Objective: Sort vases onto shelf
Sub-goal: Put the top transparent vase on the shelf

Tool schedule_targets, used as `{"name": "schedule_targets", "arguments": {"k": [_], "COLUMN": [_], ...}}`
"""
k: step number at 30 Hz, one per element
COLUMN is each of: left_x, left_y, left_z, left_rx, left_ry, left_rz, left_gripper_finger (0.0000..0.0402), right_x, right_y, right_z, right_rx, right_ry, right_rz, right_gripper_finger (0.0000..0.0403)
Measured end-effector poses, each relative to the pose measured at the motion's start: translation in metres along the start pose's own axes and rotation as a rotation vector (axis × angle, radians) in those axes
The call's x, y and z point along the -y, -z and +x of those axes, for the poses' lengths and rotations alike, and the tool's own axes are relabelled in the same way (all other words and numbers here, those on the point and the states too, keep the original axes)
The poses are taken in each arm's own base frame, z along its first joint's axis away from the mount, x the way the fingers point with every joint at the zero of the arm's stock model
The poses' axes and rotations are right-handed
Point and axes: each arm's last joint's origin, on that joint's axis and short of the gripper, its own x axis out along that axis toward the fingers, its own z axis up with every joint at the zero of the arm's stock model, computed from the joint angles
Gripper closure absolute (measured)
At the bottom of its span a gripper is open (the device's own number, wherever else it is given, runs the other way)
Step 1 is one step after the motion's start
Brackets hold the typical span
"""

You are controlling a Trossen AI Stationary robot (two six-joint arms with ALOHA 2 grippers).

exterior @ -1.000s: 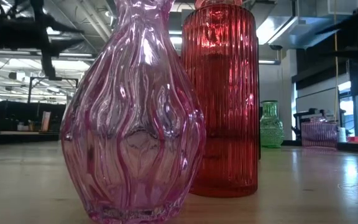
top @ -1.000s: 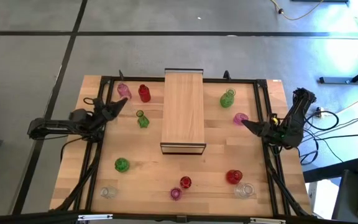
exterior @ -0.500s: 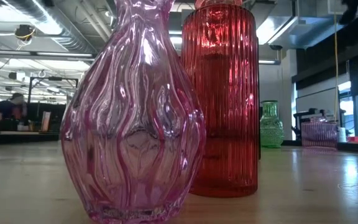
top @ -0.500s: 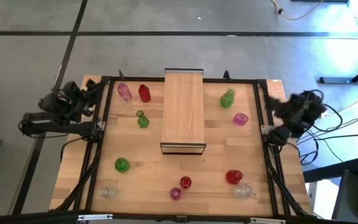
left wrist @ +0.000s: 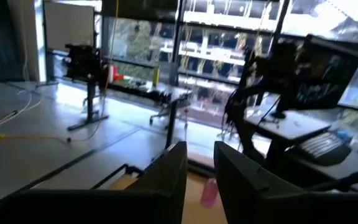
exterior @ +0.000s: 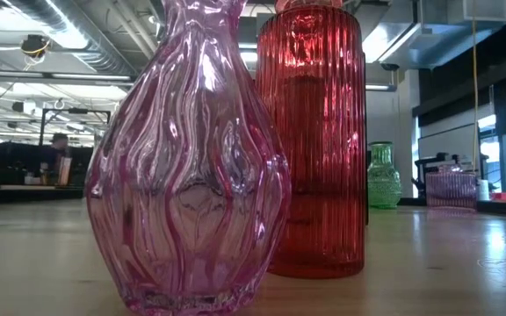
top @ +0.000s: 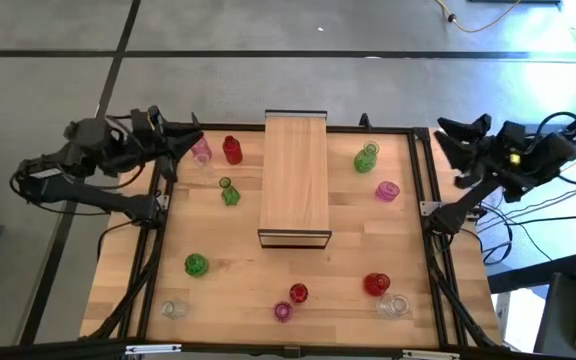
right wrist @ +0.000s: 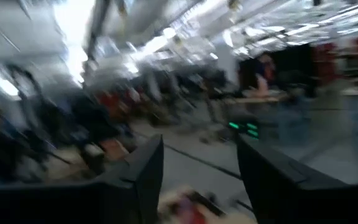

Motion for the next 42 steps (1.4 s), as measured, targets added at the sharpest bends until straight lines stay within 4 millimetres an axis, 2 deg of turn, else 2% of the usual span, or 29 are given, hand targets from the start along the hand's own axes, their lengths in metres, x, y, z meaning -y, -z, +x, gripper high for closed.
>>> {"name": "schedule_targets", "arguments": {"k": [7,10,15,22,31,35,42], "left_x": [0.004,0.006,0.007,0.011,0.023,0.026,0.027], "left_y": [0.004,0.009,0.010,0.010,0.010,0.006,0.004], "left_z": [0.014,0.020,0.026,0.031,0.051,0.058,0.061], "left_rx": [-0.072,-0.105,-0.105,-0.102,-0.069,-0.017,0.009], "left_ry": [-0.040,-0.076,-0.118,-0.052,0.083,0.070,0.044], "left_rz": [0.091,0.107,0.108,0.059,0.019,-0.034,-0.341], "left_gripper_finger": [0.0327,0.0327,0.0327,0.0327,0.0327,0.0327,0.0327], "right_x": [-0.029,-0.040,-0.047,-0.057,-0.054,-0.051,-0.046], "right_y": [-0.002,0.004,0.011,0.030,0.046,0.050,0.048], "right_z": [0.016,0.023,0.037,0.069,0.110,0.117,0.116], "right_rx": [-0.146,-0.157,-0.125,-0.137,-0.152,-0.159,-0.151], "right_ry": [0.262,0.348,0.306,0.261,0.157,0.165,0.211], "right_rz": [-0.191,-0.229,-0.110,-0.128,-0.136,-0.147,-0.099], "right_gripper_finger": [0.0112,0.0094,0.0107,0.0141,0.0150,0.0150,0.0150]}}
